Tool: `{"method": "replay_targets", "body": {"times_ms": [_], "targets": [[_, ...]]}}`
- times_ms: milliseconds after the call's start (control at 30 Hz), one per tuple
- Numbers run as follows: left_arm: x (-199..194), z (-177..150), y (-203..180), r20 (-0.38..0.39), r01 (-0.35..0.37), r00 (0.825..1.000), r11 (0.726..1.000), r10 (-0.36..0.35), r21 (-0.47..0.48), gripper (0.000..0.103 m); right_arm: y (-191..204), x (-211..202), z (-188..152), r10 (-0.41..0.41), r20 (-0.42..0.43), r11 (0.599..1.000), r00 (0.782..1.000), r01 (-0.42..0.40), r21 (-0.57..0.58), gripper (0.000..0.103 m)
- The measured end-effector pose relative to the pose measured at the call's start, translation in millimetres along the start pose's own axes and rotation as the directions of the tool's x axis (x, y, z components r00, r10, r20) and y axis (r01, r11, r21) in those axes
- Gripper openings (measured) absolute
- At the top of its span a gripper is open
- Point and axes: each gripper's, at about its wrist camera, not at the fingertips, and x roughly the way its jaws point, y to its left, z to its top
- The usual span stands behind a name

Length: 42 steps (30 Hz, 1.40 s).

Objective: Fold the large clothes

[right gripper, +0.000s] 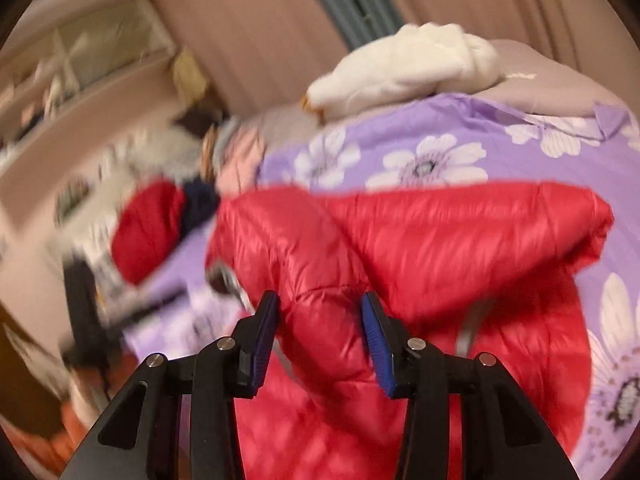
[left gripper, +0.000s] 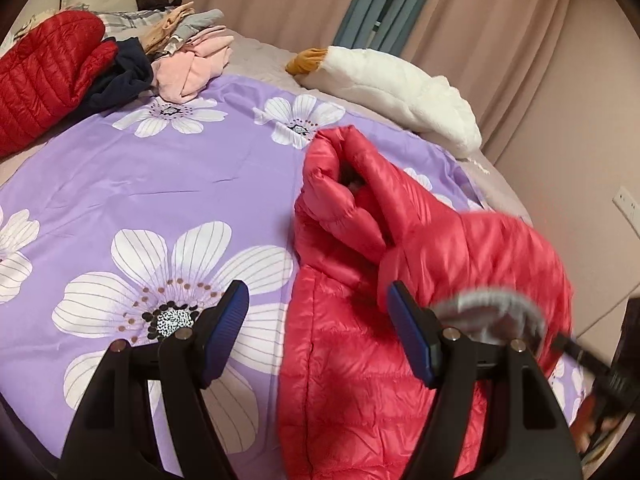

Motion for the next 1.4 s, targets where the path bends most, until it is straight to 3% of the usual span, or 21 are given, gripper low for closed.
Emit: {"method": "replay_targets", "body": {"times_ms": [133, 233, 433, 600, 700, 833, 933, 1067, 1233, 1333, 1400], "targets": [[-4.9, 4.7, -2.9, 0.025, -0.002, 1.000, 1.000, 0.002, 0.007, 0.072, 1.7, -10.8, -8.3, 0.039, -0.046, 0.998, 0.998, -0.042, -0.056, 0.046], [-7.2, 8.7, -8.3, 0.035, 0.007, 0.999, 1.000, -0.008, 0.023, 0.073, 10.4, -10.4, -9.9, -0.002, -0.078, 0.992, 0.997, -0.009, -0.130, 0.046], [-13.4, 24.3, -18.6, 0.075, 0.000, 0.997, 0.997, -0.006, 0.077, 0.073, 1.3, -18.1, -4.9, 0.001, -0.031, 0.998, 1.000, -0.003, -0.060, 0.047], [-14.0, 37.2, -21.8, 0.105, -0.003, 0.994, 0.997, -0.005, 0.079, 0.074, -13.7, -20.1, 8.2, 0.160, 0.037, 0.984, 0.986, -0.162, 0.069, 0.053], [-7.8, 34.7, -20.8, 0.079, 0.041, 0.996, 0.998, -0.045, 0.047, 0.075, 1.7, -4.5, 6.7, 0.250, -0.002, 0.968, 0.968, -0.250, 0.017, 0.053], [1.4, 29.1, -25.1, 0.053, 0.010, 0.999, 0.998, -0.013, 0.063, 0.075, 24.1, 25.2, -19.9, 0.138, -0.158, 0.984, 0.978, -0.153, -0.088, 0.053], [1.9, 28.9, -23.2, 0.047, 0.009, 0.999, 0.998, -0.012, 0.068, 0.075, 25.6, 29.2, -35.2, 0.118, -0.210, 0.985, 0.971, -0.141, -0.096, 0.053], [1.0, 34.1, -21.2, 0.042, 0.042, 0.998, 0.998, -0.044, 0.035, 0.075, 20.5, 9.6, -25.3, 0.071, -0.146, 0.993, 0.987, -0.084, -0.087, 0.053], [2.5, 33.4, -34.9, 0.051, 0.055, 0.997, 0.997, -0.058, 0.058, 0.075, 3.3, -2.3, -6.5, -0.058, -0.062, 0.998, 0.996, 0.057, -0.015, 0.054], [5.6, 29.0, -44.3, 0.046, 0.047, 0.998, 0.995, -0.051, 0.089, 0.075, -5.8, -4.2, -6.7, -0.032, -0.042, 0.998, 0.999, 0.034, 0.059, 0.054], [8.3, 26.4, -49.1, 0.036, 0.053, 0.998, 0.993, -0.057, 0.102, 0.075, -12.3, -6.2, -7.2, -0.001, -0.019, 0.993, 1.000, 0.003, 0.117, 0.065]]}}
